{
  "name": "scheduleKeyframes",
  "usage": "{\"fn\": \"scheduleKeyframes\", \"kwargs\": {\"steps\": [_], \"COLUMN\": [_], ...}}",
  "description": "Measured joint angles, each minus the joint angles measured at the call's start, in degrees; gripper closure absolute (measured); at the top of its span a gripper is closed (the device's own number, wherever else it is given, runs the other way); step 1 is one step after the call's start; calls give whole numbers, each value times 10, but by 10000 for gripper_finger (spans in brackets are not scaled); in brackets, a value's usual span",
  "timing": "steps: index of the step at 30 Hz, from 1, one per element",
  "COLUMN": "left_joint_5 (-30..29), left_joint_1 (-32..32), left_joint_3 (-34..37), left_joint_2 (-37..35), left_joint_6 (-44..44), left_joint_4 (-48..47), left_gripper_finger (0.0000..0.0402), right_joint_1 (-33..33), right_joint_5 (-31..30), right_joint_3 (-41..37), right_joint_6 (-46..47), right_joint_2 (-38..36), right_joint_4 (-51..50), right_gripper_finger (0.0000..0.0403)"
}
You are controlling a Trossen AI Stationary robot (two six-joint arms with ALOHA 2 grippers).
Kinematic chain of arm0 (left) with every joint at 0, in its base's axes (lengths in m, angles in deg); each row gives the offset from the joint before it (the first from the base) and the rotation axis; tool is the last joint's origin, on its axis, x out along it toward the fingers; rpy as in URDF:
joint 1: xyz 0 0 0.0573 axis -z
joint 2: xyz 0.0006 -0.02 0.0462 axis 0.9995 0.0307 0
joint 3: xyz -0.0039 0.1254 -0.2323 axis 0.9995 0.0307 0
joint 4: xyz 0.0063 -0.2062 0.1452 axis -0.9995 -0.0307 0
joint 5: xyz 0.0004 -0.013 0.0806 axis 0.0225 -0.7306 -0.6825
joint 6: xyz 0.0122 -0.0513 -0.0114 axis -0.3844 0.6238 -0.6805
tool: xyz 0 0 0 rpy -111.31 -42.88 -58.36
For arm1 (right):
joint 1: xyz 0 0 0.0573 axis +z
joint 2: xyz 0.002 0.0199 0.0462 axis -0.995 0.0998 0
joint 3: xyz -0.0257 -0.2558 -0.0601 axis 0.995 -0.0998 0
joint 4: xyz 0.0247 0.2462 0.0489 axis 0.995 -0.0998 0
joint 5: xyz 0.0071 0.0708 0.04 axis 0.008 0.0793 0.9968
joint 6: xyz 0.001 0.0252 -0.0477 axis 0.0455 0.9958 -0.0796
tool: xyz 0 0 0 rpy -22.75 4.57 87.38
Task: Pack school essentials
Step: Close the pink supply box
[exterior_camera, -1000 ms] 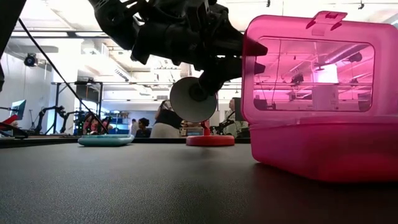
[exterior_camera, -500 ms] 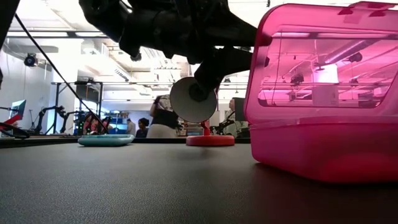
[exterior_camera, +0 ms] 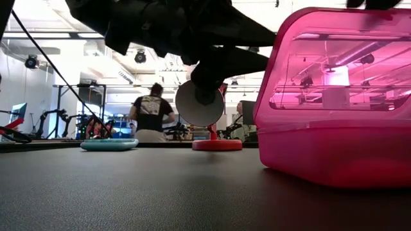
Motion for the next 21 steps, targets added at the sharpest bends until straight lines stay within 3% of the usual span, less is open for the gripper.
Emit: {"fn": "scheduleKeyframes", "kwargs": {"steps": [21], "left_joint_5": [-23], "left_joint_1": [14], "left_joint_3": [4], "left_joint_2": [0], "left_joint_6": [41], "left_joint_4": [-26], "left_gripper_finger": [246], "right_joint_1": [0], "right_joint_5": [40], "right_joint_3": [-12], "right_joint_6": [-11], "right_joint_2": [109], "right_joint_4": [7], "right_gripper_finger": [188]}}
